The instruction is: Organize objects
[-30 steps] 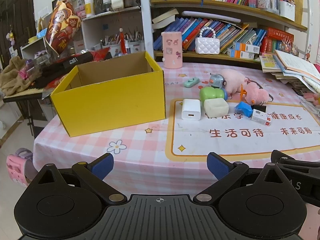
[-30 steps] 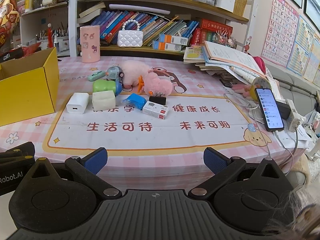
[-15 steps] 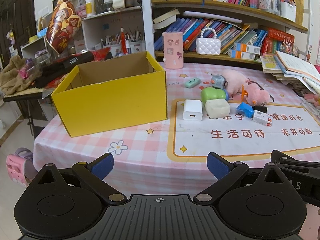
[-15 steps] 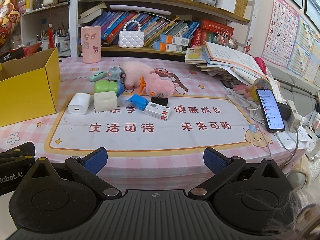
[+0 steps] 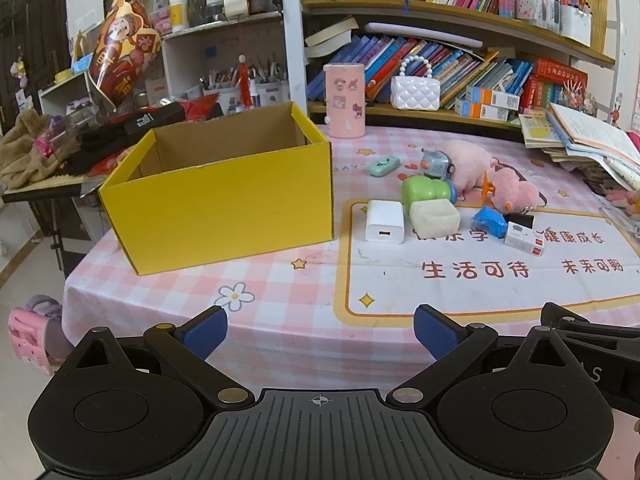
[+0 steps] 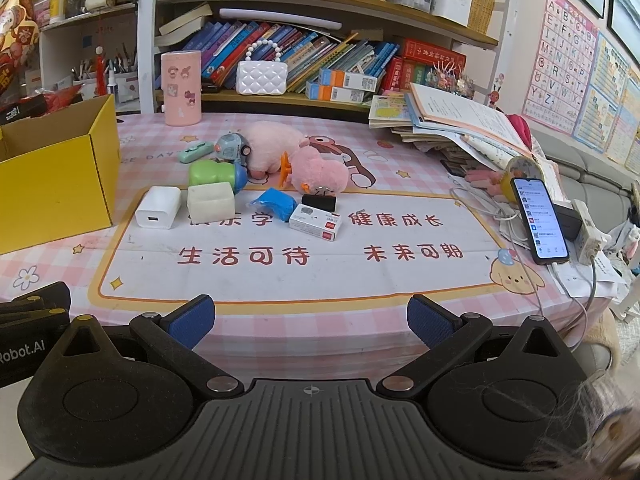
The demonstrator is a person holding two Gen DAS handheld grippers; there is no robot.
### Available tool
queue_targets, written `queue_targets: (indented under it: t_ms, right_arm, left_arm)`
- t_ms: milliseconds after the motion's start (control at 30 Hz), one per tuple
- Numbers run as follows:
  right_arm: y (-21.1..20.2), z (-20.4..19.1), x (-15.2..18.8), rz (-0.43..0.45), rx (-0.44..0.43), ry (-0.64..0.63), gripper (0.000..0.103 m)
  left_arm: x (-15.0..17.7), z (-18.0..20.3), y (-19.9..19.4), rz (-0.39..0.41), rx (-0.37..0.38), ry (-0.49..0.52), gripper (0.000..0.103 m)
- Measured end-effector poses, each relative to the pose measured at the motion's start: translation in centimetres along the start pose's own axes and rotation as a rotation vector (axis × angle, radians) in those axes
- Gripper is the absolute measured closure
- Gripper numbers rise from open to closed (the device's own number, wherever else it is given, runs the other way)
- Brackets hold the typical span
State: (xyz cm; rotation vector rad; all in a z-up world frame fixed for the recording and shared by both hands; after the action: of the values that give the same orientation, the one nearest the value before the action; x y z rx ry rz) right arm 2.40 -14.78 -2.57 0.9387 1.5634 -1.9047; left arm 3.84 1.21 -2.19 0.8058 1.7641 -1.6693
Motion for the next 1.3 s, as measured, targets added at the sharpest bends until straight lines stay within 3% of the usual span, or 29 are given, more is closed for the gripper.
queue_targets:
  t_ms: [733, 1167, 1300]
  right_arm:
    - [1.6, 0.7, -0.7, -0.046, -0.019, 0.024, 0.0]
    - [6.1, 2.0, -4.2, -0.051, -0.115, -0.007, 0.002]
    - [8.1, 2.8, -5.5, -0.066, -0.137, -0.011, 0.002]
  left_arm:
    - [-0.6, 0.7, 1.4, -0.033, 0.018, -0.003, 0.002]
    - [-2.8, 2.7, 4.6, -0.078, -0.04, -0.063, 0.002]
    - [-3.7, 3.4, 5.3, -0.072, -0.092, -0.083, 0.002]
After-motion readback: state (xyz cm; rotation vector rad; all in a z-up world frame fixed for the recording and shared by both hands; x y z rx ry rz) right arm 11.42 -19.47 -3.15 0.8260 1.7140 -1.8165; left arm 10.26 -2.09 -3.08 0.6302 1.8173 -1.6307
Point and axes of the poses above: each gripper's, at about its wrist camera, not at the fingertips, and y roughly the way its jaws point, z to its right, x to its underside, the point moved 3 cm from there along y, roughly the way its jaws point, and after that the axes turned 2 degrees about -z, right-handed, at the moved point
